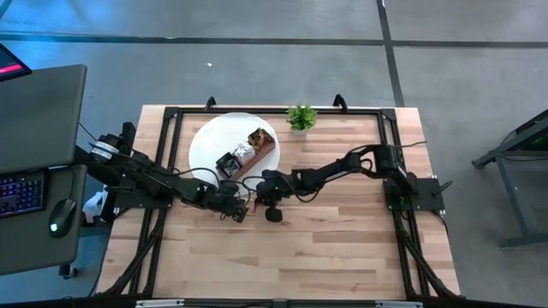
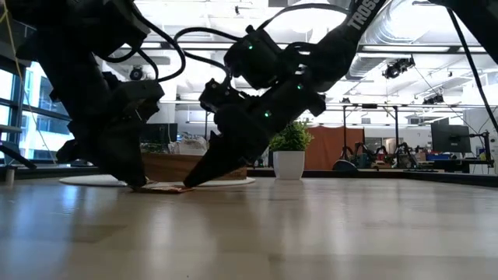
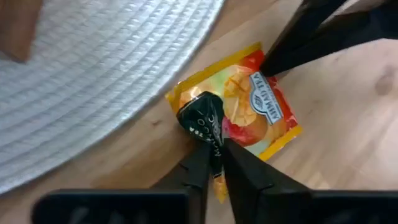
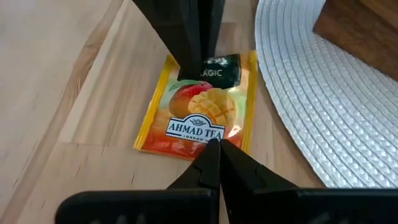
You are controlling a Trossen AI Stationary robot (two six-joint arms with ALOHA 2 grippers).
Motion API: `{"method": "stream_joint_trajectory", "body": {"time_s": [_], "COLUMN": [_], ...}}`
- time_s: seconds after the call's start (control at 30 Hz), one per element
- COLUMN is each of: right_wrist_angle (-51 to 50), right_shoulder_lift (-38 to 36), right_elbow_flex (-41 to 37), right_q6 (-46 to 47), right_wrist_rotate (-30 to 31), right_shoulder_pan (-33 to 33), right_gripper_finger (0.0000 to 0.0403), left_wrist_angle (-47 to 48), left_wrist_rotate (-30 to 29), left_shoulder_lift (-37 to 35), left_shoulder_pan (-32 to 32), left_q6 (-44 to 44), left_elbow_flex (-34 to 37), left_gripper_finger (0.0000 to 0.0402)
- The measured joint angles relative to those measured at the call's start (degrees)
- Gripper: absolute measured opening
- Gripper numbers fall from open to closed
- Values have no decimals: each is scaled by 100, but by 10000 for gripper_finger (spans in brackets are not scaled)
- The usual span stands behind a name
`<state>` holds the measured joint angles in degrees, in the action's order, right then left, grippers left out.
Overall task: Pick & Place Tea
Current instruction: Put the orange tea bag into the right section of the wooden organizer
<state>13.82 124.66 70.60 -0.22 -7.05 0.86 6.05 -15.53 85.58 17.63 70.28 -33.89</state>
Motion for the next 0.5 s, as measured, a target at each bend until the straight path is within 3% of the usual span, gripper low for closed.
{"method": "stream_joint_trajectory", "body": {"time_s": [0.1,0.23,0.4,0.5], "right_wrist_angle": [4,-407,-1854,-2957], "right_shoulder_lift": [4,-249,-1224,-1936], "right_elbow_flex": [-1,-21,-33,-25], "right_q6": [-29,-136,-280,-282], "right_wrist_rotate": [-37,-93,149,733], "right_shoulder_pan": [0,4,6,7], "right_gripper_finger": [0,0,0,0], "left_wrist_angle": [-37,-35,417,1281], "left_wrist_rotate": [-4,-19,-176,-325], "left_shoulder_lift": [0,0,-239,-277], "left_shoulder_pan": [0,-4,-31,-352], "left_q6": [-61,-140,-1011,-1888], "left_elbow_flex": [-2,-86,-605,-1356], "left_gripper_finger": [9,10,3,1]}}
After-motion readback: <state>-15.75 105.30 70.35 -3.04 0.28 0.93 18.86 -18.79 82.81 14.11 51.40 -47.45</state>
